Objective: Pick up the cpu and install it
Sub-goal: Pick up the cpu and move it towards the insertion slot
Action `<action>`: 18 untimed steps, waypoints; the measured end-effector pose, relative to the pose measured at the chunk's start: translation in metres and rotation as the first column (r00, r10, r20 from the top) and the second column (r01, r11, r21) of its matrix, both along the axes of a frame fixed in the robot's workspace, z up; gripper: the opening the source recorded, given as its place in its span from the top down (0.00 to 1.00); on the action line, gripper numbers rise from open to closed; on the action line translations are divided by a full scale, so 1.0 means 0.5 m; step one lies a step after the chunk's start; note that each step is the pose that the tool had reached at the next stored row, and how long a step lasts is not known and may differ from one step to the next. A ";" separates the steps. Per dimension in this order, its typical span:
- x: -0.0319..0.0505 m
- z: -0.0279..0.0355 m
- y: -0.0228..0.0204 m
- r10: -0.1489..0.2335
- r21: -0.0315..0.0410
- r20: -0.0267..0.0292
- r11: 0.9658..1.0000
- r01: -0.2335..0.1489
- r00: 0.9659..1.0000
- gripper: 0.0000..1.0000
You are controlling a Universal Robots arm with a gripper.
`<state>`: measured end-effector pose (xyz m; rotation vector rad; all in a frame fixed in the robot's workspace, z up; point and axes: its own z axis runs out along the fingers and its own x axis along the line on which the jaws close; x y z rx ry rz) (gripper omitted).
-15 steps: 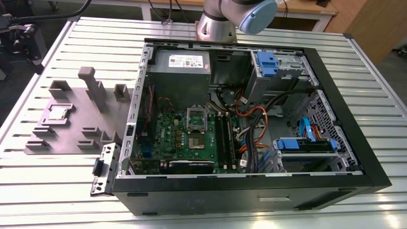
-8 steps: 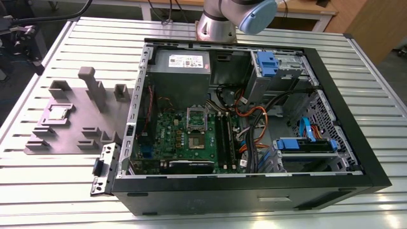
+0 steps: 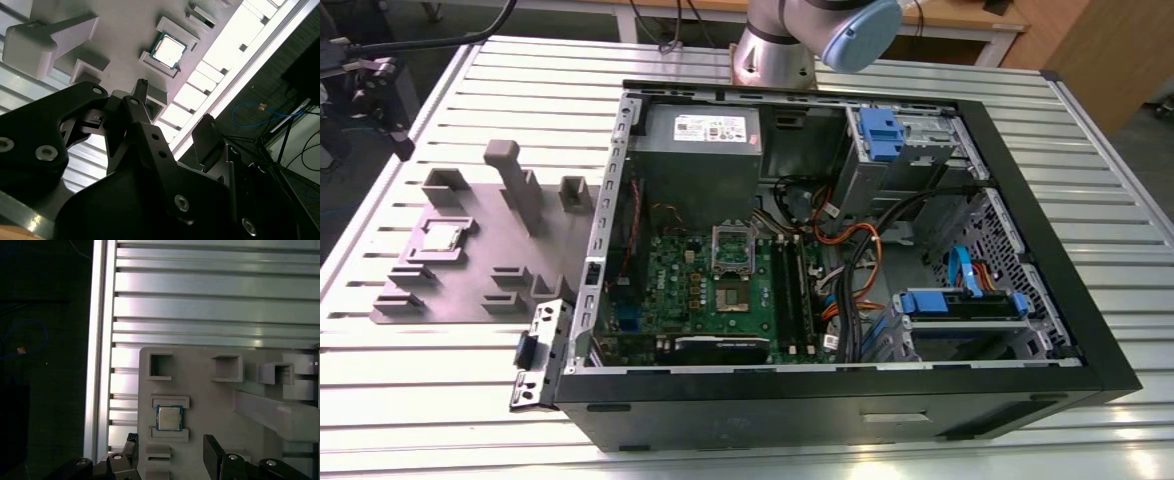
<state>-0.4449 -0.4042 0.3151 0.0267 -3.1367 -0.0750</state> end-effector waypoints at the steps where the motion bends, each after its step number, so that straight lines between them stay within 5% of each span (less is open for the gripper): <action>1: 0.000 -0.001 0.0000 0.000 0.000 0.000 1.000 0.000 1.000 0.37; 18: 0.000 -0.007 -0.0015 0.000 0.000 0.001 1.000 0.000 1.000 0.37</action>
